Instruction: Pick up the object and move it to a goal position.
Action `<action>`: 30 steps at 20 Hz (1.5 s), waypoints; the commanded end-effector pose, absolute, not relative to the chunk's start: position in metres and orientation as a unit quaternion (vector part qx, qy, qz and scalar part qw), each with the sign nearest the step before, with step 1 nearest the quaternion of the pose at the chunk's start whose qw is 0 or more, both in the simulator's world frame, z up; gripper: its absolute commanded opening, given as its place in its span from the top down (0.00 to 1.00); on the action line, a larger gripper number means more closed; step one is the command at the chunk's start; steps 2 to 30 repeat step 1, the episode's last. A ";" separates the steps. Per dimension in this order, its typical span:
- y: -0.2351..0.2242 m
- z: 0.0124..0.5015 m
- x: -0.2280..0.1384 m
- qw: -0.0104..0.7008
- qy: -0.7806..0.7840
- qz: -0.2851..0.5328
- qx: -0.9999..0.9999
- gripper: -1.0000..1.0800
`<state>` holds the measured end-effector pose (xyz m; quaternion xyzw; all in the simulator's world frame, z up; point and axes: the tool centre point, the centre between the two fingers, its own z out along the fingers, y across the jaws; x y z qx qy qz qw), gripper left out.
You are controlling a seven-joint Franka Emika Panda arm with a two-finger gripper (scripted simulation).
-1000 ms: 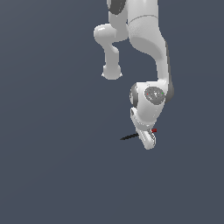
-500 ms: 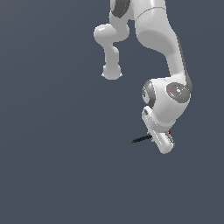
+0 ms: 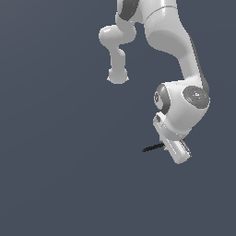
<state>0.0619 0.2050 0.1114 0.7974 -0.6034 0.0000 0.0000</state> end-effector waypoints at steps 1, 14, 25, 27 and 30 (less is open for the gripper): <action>0.205 0.111 0.062 0.000 -0.604 0.000 0.797 1.00; 0.205 0.111 0.062 0.000 -0.604 0.000 0.797 1.00; 0.205 0.111 0.062 0.000 -0.604 0.000 0.797 1.00; 0.205 0.111 0.062 0.000 -0.604 0.000 0.797 1.00; 0.205 0.111 0.062 0.000 -0.604 0.000 0.797 1.00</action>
